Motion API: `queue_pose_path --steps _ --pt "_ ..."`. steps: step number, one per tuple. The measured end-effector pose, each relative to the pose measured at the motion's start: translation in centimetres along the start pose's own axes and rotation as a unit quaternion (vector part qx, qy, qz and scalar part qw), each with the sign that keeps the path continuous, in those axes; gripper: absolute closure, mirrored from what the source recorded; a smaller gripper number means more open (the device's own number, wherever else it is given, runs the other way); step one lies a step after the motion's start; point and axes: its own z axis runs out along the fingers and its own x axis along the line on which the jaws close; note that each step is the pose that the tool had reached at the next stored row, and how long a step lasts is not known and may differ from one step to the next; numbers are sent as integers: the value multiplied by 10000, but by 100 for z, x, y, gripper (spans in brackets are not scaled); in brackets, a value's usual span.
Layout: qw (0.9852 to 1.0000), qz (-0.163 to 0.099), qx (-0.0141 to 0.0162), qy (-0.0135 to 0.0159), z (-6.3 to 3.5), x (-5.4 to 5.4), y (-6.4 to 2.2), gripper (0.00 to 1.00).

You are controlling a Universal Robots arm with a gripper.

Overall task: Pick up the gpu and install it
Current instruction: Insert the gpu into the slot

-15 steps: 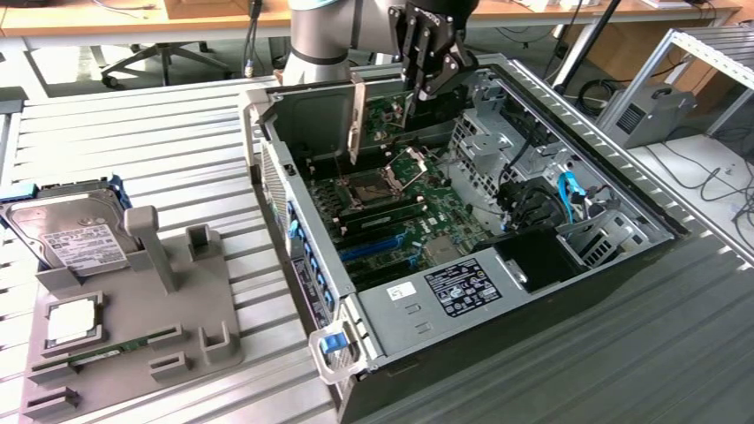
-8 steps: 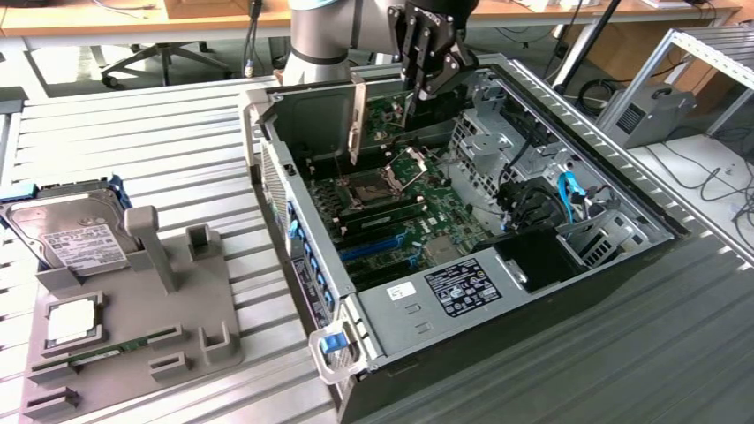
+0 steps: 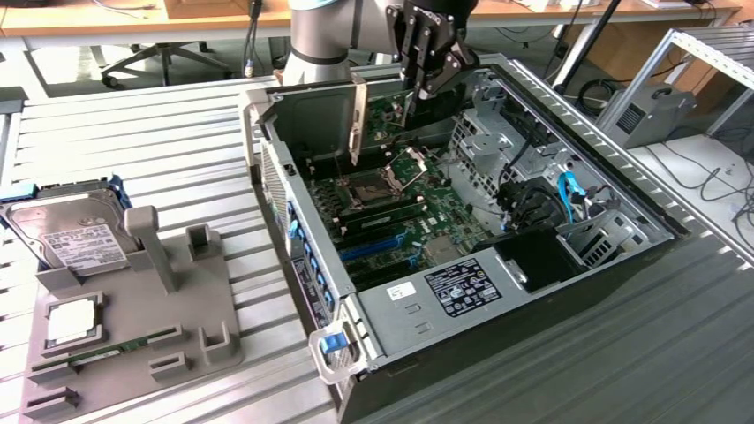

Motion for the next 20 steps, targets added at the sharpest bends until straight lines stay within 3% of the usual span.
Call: queue_pose_path --steps 6,12,13,15,20 --pt "10000 51 2 -11 0 -2 0 73" --pt "9989 471 5 1 2 -1 0 73" --pt "9985 542 6 -3 2 -1 0 73" --pt "9977 675 10 -39 2 -2 0 73" --pt "9971 757 11 -44 1 -1 0 73"
